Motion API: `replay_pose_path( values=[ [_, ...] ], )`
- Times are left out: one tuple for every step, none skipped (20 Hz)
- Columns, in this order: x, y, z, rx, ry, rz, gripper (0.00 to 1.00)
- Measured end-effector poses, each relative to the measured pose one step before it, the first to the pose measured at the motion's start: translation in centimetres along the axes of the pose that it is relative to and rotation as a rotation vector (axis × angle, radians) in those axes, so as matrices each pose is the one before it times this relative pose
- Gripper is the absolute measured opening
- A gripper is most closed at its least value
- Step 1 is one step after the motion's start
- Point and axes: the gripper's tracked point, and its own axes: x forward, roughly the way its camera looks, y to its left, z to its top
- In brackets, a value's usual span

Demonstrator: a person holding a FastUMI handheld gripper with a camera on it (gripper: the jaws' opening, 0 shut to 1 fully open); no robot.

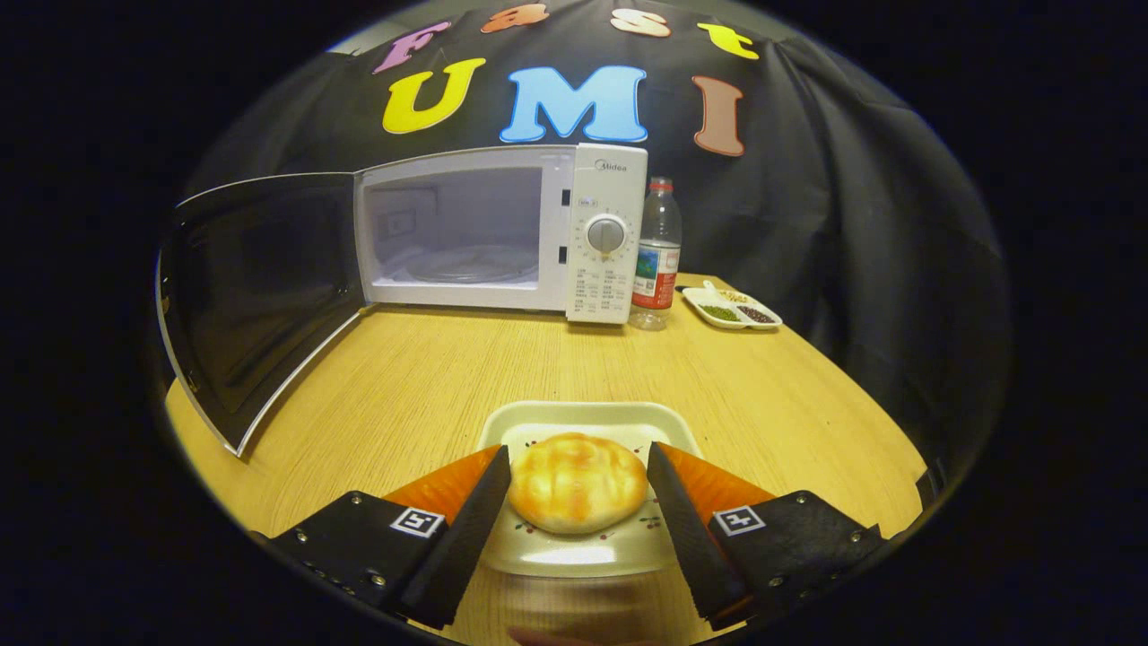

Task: Open the microwave, put the food inside, and close the microwave door.

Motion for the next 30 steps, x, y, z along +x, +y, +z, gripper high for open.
replay_pose_path(
  values=[
    [0.097, -0.075, -0.219, -0.01205, 0.01386, -0.00736, 0.96],
    [0.228, 0.106, -0.307, -0.01167, 0.01343, 0.00111, 0.97],
    [0.018, -0.026, -0.631, -0.00140, 0.02845, 0.00934, 0.97],
    [-0.168, 0.225, 0.527, 0.02433, -0.02560, 0.02032, 0.98],
    [-0.249, 0.227, 0.431, 0.03982, -0.01554, 0.01730, 0.93],
    [-0.219, 0.026, 0.334, 0.01743, -0.00323, 0.01209, 0.90],
    [-0.462, 0.129, 0.497, 0.01159, -0.01276, 0.01000, 0.88],
    [-0.366, 0.374, 0.835, 0.00899, -0.01614, 0.00997, 0.87],
    [-0.119, 0.570, 0.714, -0.00328, -0.01324, 0.01433, 0.87],
    [0.019, 0.663, 0.747, -0.00899, -0.01046, 0.01360, 0.87],
    [-0.014, 0.707, 0.611, -0.00260, -0.00625, 0.01122, 0.87],
    [0.150, 0.921, 0.798, 0.00397, -0.00663, 0.01469, 0.88],
    [0.130, 1.154, 0.925, 0.00632, -0.01137, 0.02001, 0.87],
    [0.197, 1.093, 1.300, 0.00717, -0.02003, 0.01843, 0.88],
    [0.515, 0.944, 1.181, 0.00461, -0.02342, 0.01097, 0.87],
    [0.475, 0.895, 1.031, 0.00580, -0.01702, 0.00672, 0.87],
    [0.523, 1.107, 0.902, 0.00755, -0.01812, 0.01370, 0.87],
    [0.637, 1.112, 0.956, 0.00123, -0.01884, 0.01847, 0.87],
    [0.809, 0.659, 0.717, 0.00162, -0.01646, 0.00349, 0.87],
    [0.948, 0.362, 0.684, 0.00087, -0.01367, -0.00726, 0.87],
    [1.220, 0.473, 0.590, 0.00278, -0.01656, -0.00241, 0.87],
    [1.190, 0.668, 0.688, 0.00442, -0.01872, 0.00877, 0.87],
    [1.240, 0.568, 0.248, 0.00702, -0.00538, 0.00326, 0.87],
    [1.181, 0.272, 0.096, 0.01506, 0.00681, -0.00358, 0.87],
    [1.096, 0.642, 0.093, 0.02050, 0.00892, 0.00650, 0.87],
    [1.088, 0.680, 0.397, 0.02305, -0.00056, 0.01151, 0.87],
    [1.117, 0.562, 0.659, 0.02406, -0.01382, 0.00731, 0.87],
    [1.154, 0.412, 0.507, 0.02726, -0.01024, -0.00173, 0.87],
    [1.147, 0.630, 0.320, 0.03752, -0.01053, 0.01046, 0.87],
    [1.399, 0.836, 0.416, 0.03507, -0.01402, 0.02294, 0.87]
  ],
)
